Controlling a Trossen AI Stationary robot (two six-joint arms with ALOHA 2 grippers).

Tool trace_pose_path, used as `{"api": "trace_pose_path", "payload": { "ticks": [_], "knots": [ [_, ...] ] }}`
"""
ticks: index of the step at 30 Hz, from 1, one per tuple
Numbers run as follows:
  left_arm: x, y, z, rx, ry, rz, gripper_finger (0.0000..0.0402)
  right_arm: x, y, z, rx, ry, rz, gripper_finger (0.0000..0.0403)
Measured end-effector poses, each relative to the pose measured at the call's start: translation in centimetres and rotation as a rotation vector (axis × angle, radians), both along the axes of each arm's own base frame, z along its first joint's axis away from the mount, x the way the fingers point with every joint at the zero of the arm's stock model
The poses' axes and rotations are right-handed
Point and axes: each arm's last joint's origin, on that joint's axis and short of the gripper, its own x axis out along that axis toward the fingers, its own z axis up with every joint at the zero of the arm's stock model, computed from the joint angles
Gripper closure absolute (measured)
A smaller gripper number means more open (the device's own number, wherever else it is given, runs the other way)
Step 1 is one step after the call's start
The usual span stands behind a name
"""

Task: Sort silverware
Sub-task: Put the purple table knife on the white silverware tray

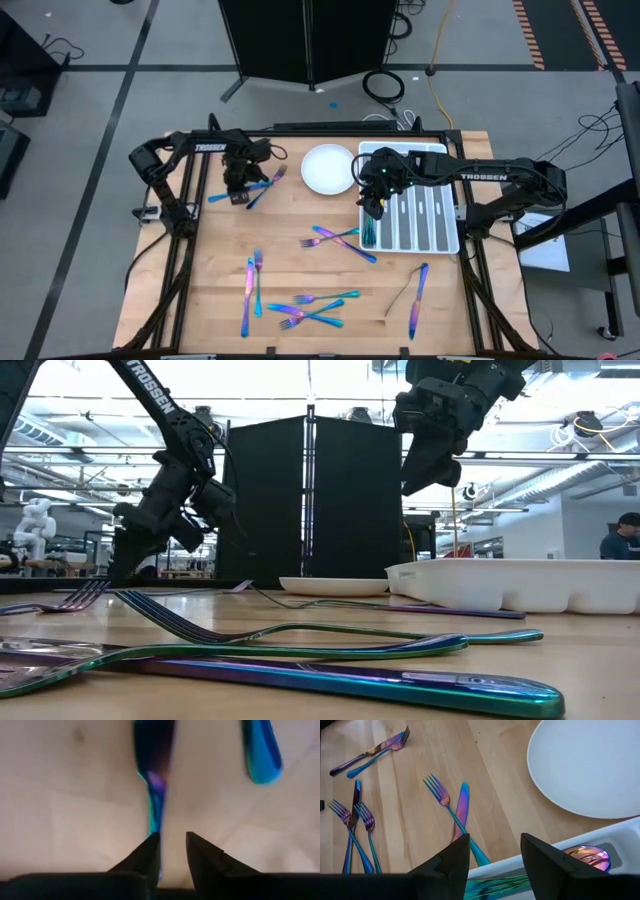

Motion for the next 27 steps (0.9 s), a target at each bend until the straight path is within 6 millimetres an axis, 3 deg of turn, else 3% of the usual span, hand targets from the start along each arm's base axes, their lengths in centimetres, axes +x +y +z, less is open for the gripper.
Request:
{"api": "trace_pose_path", "payload": {
  "ticks": [5, 22, 27],
  "knots": [
    [0.6, 0.4, -0.2, 0.102, -0.023, -0.032, 0.0282, 0.0, 0.0, 0.0, 0.000, 0.000, 0.000, 0.0236],
    [-0.5, -0.5, -1.9, 0.096, -0.003, -0.039, 0.0281, 0.0, 0.0, 0.0, 0.000, 0.000, 0.000, 0.0236],
    [-0.5, -0.5, -1.9, 0.099, 0.000, -0.042, 0.0305, 0.0, 0.0, 0.0, 0.000, 0.000, 0.000, 0.0236]
  ]
}}
